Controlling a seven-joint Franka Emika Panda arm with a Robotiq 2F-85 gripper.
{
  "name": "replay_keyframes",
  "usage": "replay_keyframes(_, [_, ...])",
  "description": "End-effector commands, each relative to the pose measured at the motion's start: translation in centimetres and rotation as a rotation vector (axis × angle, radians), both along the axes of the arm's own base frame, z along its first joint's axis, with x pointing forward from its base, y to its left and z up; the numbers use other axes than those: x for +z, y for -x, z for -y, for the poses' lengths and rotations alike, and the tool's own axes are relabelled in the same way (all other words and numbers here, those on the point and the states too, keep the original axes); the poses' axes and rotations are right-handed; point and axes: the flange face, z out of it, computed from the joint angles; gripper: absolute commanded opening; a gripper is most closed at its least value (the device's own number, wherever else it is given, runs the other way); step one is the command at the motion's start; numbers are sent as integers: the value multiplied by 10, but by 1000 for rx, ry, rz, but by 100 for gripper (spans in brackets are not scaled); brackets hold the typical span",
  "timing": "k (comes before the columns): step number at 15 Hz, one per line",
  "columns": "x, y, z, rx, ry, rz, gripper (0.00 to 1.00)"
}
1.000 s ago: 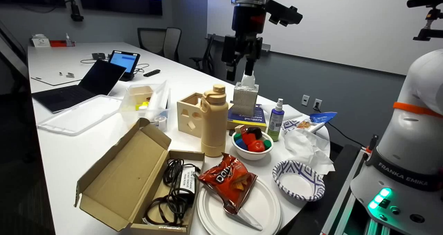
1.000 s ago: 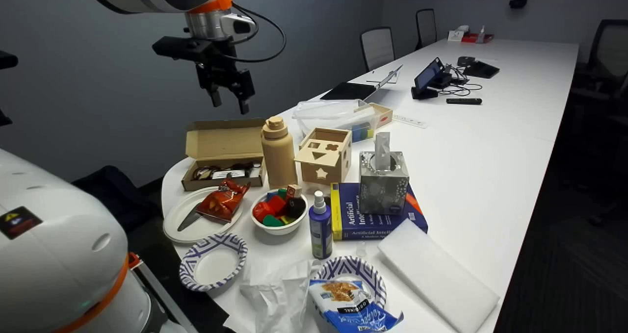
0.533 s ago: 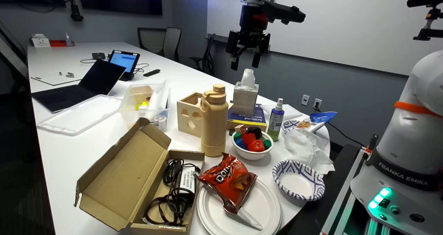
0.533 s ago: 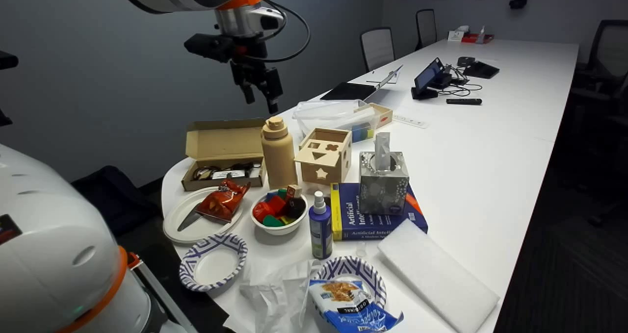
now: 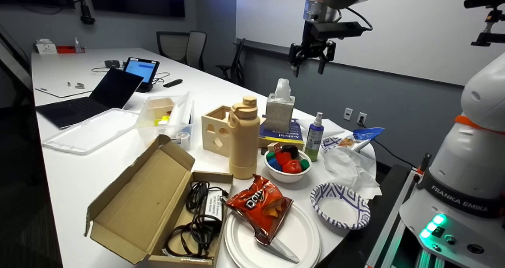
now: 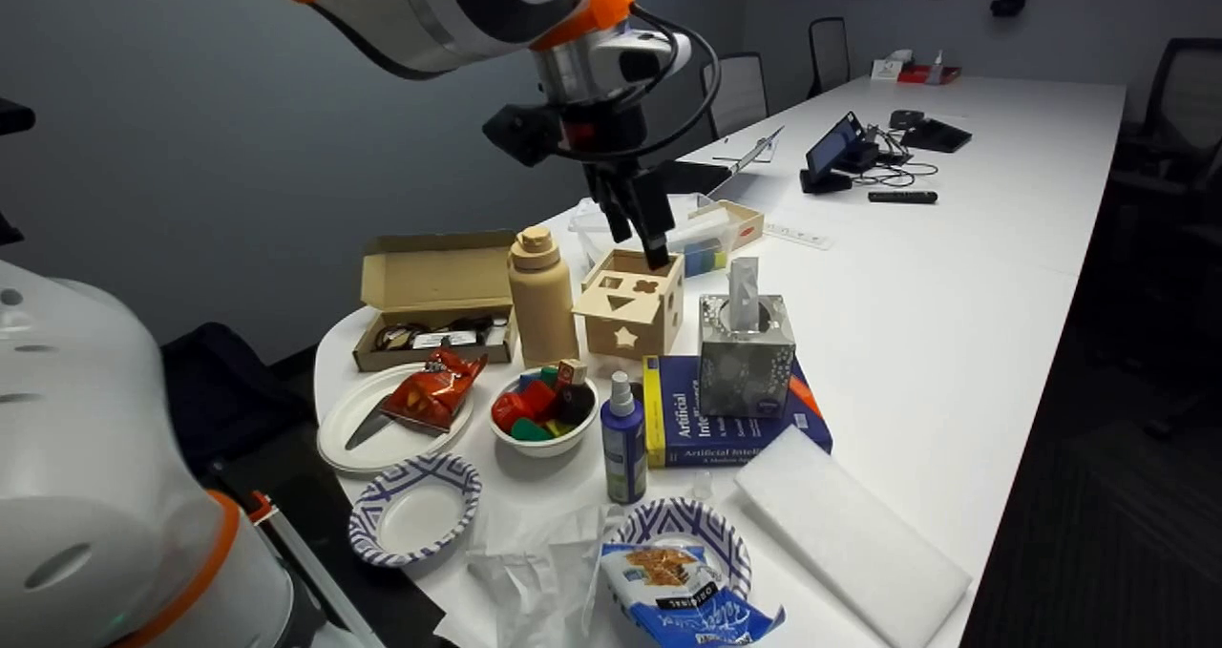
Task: Pick up the plastic cap and put it on the blue bottle
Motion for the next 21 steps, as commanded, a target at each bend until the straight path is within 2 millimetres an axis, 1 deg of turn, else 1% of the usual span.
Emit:
replay_keyframes(1, [-26, 3, 38, -180, 33, 14, 100])
replay_keyframes(3, [-45, 7, 53, -268, 14, -16, 100])
replay_keyframes(7, [-82, 17, 71, -394, -73, -77, 100])
replay_keyframes(9, [-99, 21, 78, -436, -118, -79, 100])
replay_keyframes(13, [-129, 22, 94, -508, -222, -14, 100])
replay_keyframes(17, [-156, 17, 97, -553, -268, 27, 100])
replay_keyframes(21, [-178, 13, 96, -579, -281, 29, 100])
